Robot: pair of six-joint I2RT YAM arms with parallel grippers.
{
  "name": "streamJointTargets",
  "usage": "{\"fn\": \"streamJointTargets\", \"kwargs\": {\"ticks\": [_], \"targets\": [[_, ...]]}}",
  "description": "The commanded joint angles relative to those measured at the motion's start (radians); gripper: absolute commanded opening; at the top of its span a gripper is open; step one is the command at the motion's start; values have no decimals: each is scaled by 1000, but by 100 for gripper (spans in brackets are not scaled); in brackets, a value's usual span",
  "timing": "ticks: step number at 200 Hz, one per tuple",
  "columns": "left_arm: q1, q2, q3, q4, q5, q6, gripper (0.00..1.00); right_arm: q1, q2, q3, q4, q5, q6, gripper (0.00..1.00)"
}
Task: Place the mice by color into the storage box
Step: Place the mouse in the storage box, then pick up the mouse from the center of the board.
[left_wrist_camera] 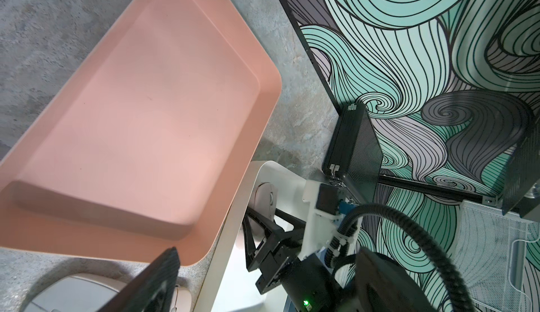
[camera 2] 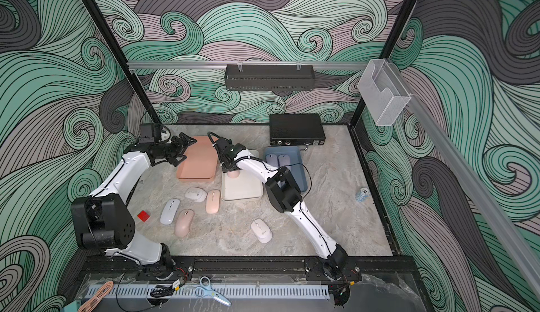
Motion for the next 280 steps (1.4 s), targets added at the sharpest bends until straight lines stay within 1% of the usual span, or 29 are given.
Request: {"fn": "streamJointTargets", "kwargs": {"ticks": [1, 27, 54, 80, 127, 153, 167, 178, 185, 188, 206, 219, 235, 247, 262, 280], "targets": [[0, -29, 12, -13, -5, 13, 93, -2, 7, 41, -41, -13, 13, 58], [0, -28, 11, -11, -5, 13, 93, -5, 23, 59, -49, -37, 12, 61], [0, -27, 11, -11, -5, 13, 93, -6, 12, 75, -61, -51, 3, 68], [0, -26, 12, -9, 0, 16, 93, -11, -24, 80, -63, -53, -1, 70], [9, -37, 15, -10, 3, 20, 93, -11, -152, 74, -103, -25, -36, 69], [10, -48, 31, -34, -22, 52, 92, 8, -279, -4, -109, 3, -62, 68], [6, -69, 46, -66, -67, 90, 92, 31, -369, -90, -103, 20, -78, 67], [-11, -101, 60, -114, -158, 126, 92, 55, -454, -188, -87, 43, -91, 67], [-19, -117, 68, -157, -203, 148, 92, 70, -516, -267, -69, 53, -101, 67], [-20, -149, 69, -180, -215, 148, 91, 74, -546, -303, -59, 57, -103, 67], [-21, -262, 42, -275, -233, 183, 91, 96, -735, -556, 29, 77, -103, 69], [-23, -361, -7, -347, -256, 205, 90, 97, -871, -737, 102, 75, -89, 70], [-27, -474, -90, -438, -287, 226, 91, 100, -1024, -924, 159, 61, -70, 71], [-34, -544, -159, -507, -306, 217, 91, 105, -1112, -1022, 184, 49, -68, 71], [-45, -604, -253, -562, -313, 186, 90, 107, -1215, -1130, 188, 58, -78, 73], [-78, -619, -347, -581, -325, 127, 90, 102, -1351, -1250, 210, 99, -110, 80]]}}
